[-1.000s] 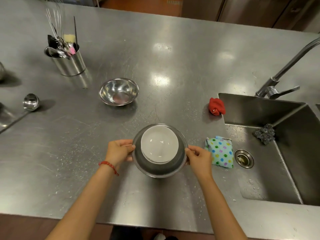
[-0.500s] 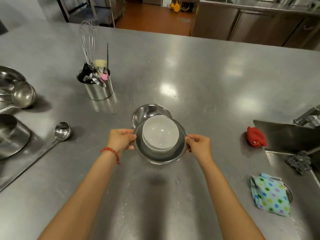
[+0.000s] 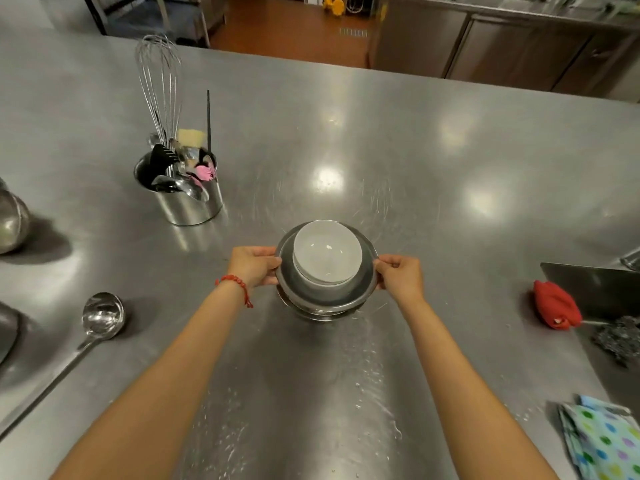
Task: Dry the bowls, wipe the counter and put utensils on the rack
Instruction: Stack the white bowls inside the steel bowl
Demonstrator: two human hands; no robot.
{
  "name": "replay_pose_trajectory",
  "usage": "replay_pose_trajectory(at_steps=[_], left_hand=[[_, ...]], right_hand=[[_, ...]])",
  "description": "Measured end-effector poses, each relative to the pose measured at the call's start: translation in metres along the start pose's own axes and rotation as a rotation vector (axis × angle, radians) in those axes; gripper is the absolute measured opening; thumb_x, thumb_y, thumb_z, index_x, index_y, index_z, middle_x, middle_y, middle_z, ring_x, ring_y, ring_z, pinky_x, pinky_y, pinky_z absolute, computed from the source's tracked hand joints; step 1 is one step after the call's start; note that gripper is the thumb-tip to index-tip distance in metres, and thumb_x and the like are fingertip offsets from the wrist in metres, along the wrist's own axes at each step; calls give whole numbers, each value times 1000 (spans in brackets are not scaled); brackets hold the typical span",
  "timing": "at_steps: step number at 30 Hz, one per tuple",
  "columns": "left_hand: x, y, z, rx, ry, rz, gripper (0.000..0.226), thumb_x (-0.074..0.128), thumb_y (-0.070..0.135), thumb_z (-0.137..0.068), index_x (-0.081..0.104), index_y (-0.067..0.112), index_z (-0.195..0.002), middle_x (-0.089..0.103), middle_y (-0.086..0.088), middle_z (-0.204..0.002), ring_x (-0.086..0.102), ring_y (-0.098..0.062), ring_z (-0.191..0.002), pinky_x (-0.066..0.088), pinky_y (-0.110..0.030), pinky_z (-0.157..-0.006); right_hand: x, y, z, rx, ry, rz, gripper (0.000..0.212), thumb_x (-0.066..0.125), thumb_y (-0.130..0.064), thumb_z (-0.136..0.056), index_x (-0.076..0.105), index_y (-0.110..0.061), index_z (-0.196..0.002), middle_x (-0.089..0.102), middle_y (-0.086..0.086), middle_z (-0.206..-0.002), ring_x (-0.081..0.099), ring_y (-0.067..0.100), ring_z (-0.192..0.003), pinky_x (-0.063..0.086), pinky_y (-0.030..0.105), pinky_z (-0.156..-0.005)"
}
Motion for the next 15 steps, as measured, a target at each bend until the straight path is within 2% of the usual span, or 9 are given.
replay_pose_trajectory(at_steps=[4,6,8,10,12,15], left_hand=[[-1,-14,-15,-28,13,-21,28,61,-6,-81,61,-5,-109,65,-18,-94,63,-24,-75,52,-36,-70],[-3,-23,-20,-43,21,-41,30,62,-6,-80,60,-4,-110,65,-18,-94,64,-26,-78,53,-35,-65],[-4,-28,-23,-52,24,-59,31,63,-6,-80,60,-3,-110,65,-17,-93,64,-24,-72,54,-30,-54],[-5,-31,-26,-49,26,-63,30,63,-6,-79,61,-2,-109,66,-12,-82,63,-19,-66,54,-24,-43],[-6,-30,-28,-41,27,-80,30,64,-5,-79,62,-1,-108,65,-8,-74,63,-18,-64,54,-22,-41],[-6,-30,-29,-32,23,-119,30,65,-4,-78,63,0,-108,66,-9,-74,65,-19,-63,56,-23,-43]], right_hand=[[8,9,-7,-8,-7,95,17,54,1,-82,67,9,-75,60,15,-61,55,23,-51,55,39,-62],[11,13,-8,-30,-19,163,18,54,-2,-81,64,12,-75,56,14,-58,53,23,-52,55,41,-63],[14,15,-8,-47,-26,219,19,55,-4,-81,63,11,-72,53,13,-56,48,21,-53,53,40,-61],[16,18,-9,-48,-27,232,17,56,-5,-81,66,7,-72,54,14,-58,47,20,-57,54,44,-65],[18,19,-10,-40,-24,225,17,56,-5,-83,67,1,-72,57,16,-60,48,20,-59,55,45,-67],[18,16,-9,-66,-15,272,18,55,-7,-84,70,-7,-74,66,20,-66,53,21,-60,49,32,-63]])
Point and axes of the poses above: each hand's wrist, its own z-axis away from the middle knuckle, its own x-axis out of the palm, y = z × x, the point moved 9 cm from there along -z, towards the middle knuckle
